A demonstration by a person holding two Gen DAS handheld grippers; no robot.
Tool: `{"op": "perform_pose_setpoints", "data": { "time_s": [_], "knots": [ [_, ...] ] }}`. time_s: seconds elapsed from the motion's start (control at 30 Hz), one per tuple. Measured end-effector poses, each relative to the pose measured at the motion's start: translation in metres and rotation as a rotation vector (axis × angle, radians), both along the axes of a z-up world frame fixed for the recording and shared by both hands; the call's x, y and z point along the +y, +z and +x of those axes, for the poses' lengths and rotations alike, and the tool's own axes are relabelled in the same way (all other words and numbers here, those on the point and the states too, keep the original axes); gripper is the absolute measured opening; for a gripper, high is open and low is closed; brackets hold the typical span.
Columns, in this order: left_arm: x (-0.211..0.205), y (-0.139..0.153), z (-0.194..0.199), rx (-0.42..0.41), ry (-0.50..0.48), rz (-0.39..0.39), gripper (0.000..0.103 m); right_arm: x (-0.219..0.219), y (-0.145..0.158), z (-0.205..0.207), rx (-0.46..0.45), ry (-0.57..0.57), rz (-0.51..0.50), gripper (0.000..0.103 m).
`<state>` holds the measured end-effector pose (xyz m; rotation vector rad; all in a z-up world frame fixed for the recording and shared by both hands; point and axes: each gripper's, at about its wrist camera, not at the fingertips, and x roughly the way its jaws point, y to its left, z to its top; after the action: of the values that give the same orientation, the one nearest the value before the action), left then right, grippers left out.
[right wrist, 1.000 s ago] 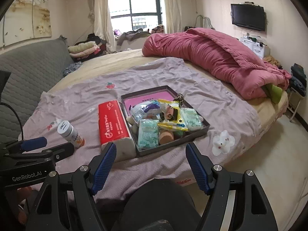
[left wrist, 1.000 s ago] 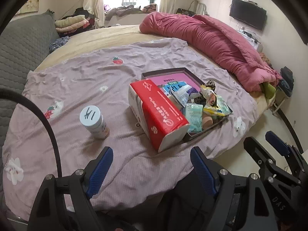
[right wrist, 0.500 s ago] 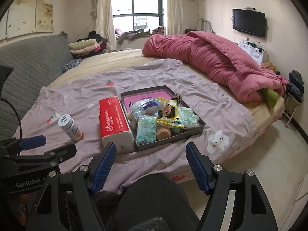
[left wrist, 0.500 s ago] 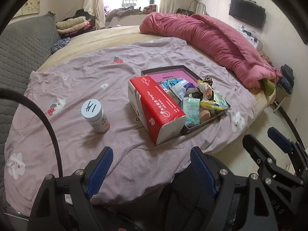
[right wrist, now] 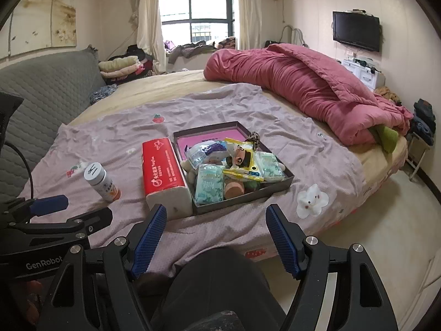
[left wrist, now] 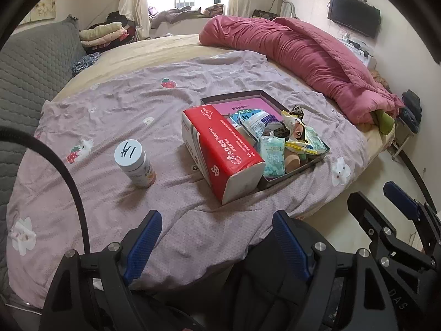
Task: Organize soft objects
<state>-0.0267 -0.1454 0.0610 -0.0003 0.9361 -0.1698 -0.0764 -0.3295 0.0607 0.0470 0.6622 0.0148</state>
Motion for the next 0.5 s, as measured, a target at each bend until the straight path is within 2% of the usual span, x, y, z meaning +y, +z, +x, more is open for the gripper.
{"op": "perform_pose_setpoints", "data": {
  "time_s": [0.5],
  "knots": [
    [0.0028,0.0008,-0.0008,0.003,0.012,0.017,0.082,0.0004,-0.0038,0.0028,0.01,0.008,0.009,0.076]
  ]
}}
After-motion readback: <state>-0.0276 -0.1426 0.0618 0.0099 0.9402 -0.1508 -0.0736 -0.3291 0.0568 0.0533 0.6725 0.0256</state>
